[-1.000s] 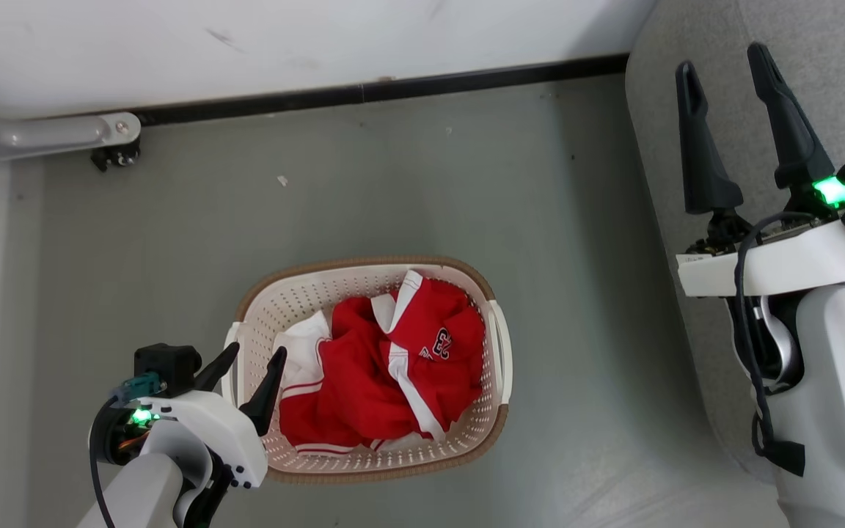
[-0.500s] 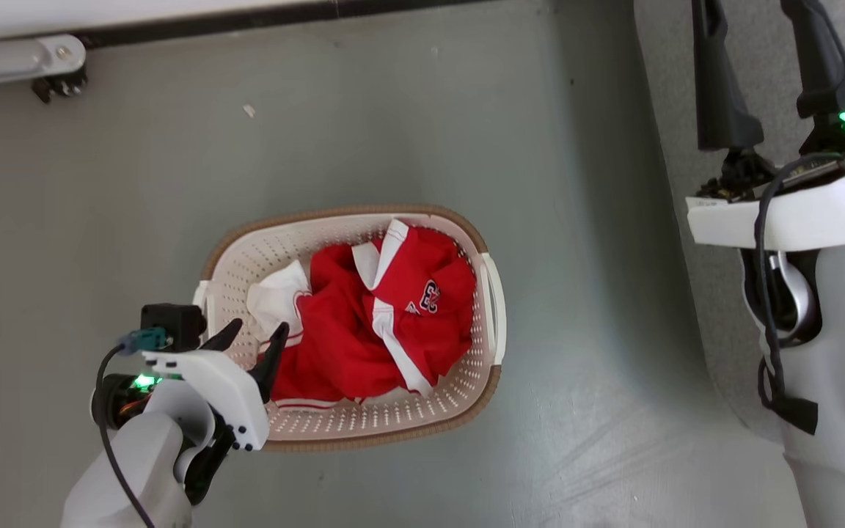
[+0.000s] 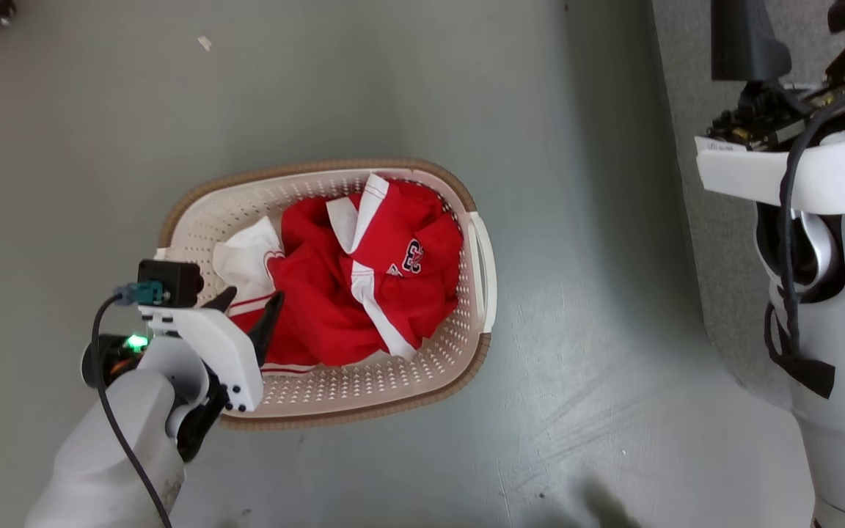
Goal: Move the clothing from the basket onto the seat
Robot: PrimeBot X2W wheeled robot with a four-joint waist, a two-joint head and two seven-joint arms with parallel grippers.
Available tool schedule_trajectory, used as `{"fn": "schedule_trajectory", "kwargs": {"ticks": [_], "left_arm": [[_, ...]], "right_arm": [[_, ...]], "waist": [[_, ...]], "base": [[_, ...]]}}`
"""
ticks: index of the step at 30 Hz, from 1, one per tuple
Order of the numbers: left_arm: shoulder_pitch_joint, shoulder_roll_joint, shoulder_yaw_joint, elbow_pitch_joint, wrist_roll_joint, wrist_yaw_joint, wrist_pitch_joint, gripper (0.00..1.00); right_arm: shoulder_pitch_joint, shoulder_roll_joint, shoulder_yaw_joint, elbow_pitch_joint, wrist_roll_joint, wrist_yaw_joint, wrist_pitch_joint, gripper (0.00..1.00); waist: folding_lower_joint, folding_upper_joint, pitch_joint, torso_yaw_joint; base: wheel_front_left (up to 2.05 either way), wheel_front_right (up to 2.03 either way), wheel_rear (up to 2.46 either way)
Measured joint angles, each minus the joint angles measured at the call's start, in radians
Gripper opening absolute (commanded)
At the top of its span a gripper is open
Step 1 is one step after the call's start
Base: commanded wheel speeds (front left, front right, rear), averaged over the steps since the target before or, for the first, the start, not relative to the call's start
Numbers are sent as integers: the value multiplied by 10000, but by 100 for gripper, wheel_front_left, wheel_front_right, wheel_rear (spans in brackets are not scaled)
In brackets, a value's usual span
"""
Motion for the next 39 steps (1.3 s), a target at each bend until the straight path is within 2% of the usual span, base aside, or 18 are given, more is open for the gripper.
{"fn": "schedule_trajectory", "kwargs": {"ticks": [11,30,37,38,39], "left_arm": [[-684,25,-476,-25,-136,0,178,100],[-1365,278,-1051,397,-621,-2,650,100],[-1569,355,-1534,382,-681,-2,878,100],[-1592,378,-1574,380,-681,-2,895,83],[-1621,412,-1616,376,-681,-2,895,37]], "right_arm": [[-714,-13,554,-318,222,0,0,100],[-1311,-19,723,-554,399,0,0,100],[-1515,-19,694,-585,449,0,0,100],[-1515,-19,694,-585,514,0,0,100],[-1515,-19,694,-585,550,0,0,100]], "waist": [[0,0,878,-231],[0,0,2068,-549],[0,0,2334,-654],[0,0,2361,-667],[0,0,2384,-681]], "base": [[0,0,0],[0,0,0],[0,0,0],[0,0,0],[0,0,0]]}}
